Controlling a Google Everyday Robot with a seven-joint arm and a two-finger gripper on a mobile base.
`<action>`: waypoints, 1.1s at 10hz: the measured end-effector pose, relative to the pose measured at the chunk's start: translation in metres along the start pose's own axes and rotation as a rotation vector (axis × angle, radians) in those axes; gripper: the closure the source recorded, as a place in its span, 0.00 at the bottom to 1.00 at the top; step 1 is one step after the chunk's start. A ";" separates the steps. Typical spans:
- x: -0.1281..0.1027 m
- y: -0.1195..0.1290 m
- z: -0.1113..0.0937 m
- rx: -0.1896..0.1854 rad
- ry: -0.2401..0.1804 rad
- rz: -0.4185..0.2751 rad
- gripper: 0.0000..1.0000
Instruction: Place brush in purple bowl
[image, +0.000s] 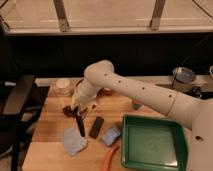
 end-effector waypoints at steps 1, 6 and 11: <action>0.021 0.009 -0.012 0.042 0.009 -0.002 0.83; 0.085 0.031 -0.021 0.171 0.020 0.007 0.83; 0.120 0.035 0.028 0.171 -0.052 0.020 0.83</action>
